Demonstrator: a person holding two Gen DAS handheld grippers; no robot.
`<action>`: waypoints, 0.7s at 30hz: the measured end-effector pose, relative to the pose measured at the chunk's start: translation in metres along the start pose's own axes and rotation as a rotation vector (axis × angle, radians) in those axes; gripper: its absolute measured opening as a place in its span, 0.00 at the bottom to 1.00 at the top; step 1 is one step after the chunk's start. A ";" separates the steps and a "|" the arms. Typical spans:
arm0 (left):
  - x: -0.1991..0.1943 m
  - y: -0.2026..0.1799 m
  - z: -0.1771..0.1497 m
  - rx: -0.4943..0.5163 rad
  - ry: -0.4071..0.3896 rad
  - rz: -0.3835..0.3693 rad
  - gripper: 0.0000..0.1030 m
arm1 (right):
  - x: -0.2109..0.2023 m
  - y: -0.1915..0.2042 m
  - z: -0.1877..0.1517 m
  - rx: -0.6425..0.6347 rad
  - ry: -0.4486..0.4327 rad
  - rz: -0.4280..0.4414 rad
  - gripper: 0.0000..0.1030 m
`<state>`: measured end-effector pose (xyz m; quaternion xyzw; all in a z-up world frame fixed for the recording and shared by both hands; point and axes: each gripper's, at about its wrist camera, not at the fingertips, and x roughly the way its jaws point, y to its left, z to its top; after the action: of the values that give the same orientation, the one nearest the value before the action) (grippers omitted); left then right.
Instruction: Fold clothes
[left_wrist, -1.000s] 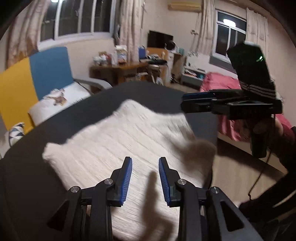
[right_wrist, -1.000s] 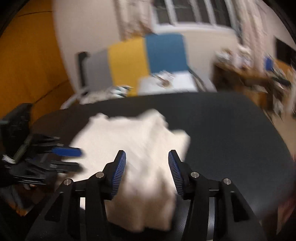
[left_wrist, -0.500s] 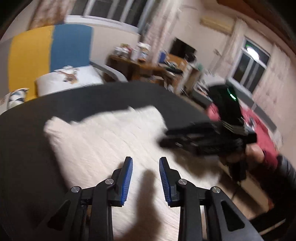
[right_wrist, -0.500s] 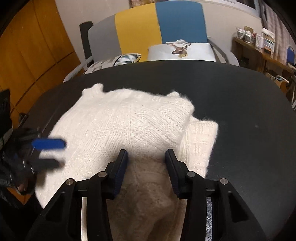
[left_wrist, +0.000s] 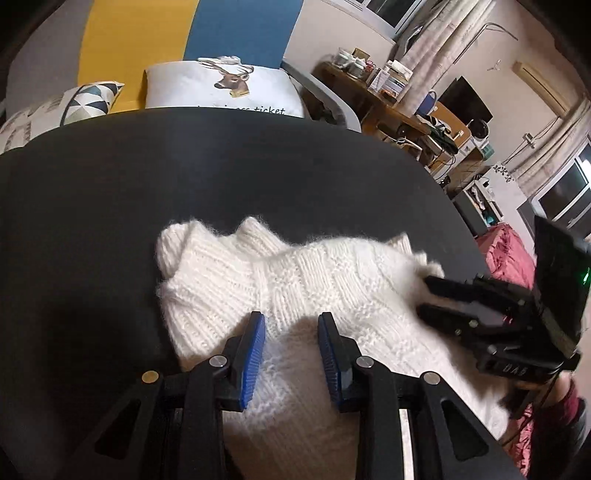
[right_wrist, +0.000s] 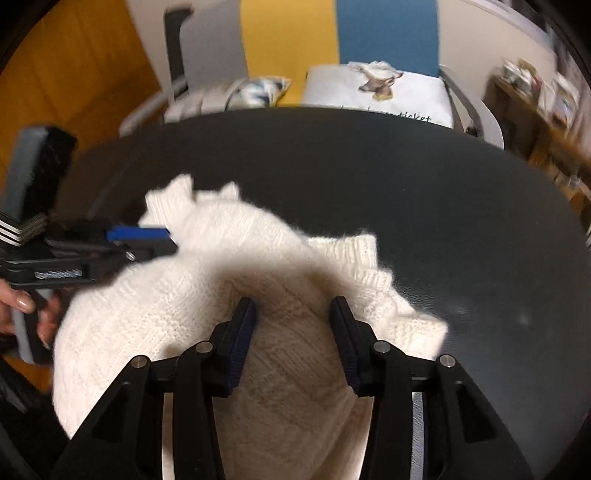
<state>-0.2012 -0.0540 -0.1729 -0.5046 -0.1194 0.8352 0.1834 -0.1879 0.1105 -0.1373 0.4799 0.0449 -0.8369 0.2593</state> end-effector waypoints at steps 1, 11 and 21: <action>-0.004 -0.002 -0.001 0.007 -0.011 0.011 0.29 | -0.002 -0.001 -0.001 0.011 -0.008 0.008 0.44; -0.094 -0.042 -0.089 0.272 -0.206 -0.012 0.29 | -0.087 0.052 -0.036 -0.158 -0.118 0.127 0.46; -0.066 -0.078 -0.148 0.428 -0.132 0.009 0.29 | -0.060 0.033 -0.107 -0.036 0.029 0.143 0.40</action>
<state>-0.0269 -0.0094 -0.1583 -0.3990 0.0510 0.8735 0.2742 -0.0646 0.1397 -0.1392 0.4892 0.0292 -0.8083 0.3262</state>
